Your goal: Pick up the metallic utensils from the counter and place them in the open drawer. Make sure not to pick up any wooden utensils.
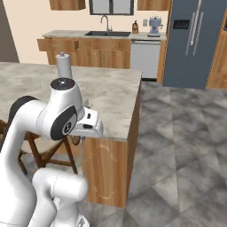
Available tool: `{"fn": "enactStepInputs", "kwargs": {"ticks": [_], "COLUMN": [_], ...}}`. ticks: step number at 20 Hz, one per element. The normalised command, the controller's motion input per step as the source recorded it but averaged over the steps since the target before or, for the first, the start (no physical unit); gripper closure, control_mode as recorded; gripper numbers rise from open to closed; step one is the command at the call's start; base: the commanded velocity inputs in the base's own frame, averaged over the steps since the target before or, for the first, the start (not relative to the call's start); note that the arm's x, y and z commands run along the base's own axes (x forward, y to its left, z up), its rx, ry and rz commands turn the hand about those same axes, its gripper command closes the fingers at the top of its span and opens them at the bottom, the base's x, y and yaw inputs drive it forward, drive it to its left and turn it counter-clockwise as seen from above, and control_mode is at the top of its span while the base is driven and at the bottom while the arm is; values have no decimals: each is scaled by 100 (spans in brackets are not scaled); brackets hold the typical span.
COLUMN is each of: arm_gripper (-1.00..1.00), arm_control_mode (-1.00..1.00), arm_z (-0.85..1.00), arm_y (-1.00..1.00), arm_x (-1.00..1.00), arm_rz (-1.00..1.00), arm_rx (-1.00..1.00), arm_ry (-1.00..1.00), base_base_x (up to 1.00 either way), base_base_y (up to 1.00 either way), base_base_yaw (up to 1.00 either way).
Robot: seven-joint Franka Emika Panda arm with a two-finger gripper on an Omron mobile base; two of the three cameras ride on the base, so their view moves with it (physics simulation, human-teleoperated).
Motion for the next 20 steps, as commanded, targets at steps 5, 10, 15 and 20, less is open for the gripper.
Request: {"fn": "enactStepInputs", "kwargs": {"ticks": [5,10,15,20], "arm_gripper": [100,100,100,100], "arm_control_mode": [100,100,100,100], "arm_z": [0,0,0,0], "arm_y": [0,0,0,0], "arm_x": [0,0,0,0], "arm_rz": [0,0,0,0], "arm_rx": [0,0,0,0], "arm_ry": [0,0,0,0], "base_base_x": [74,78,42,39], "base_base_y": [-95,-91,-95,-71], "base_base_yaw": [14,19,5,4]}}
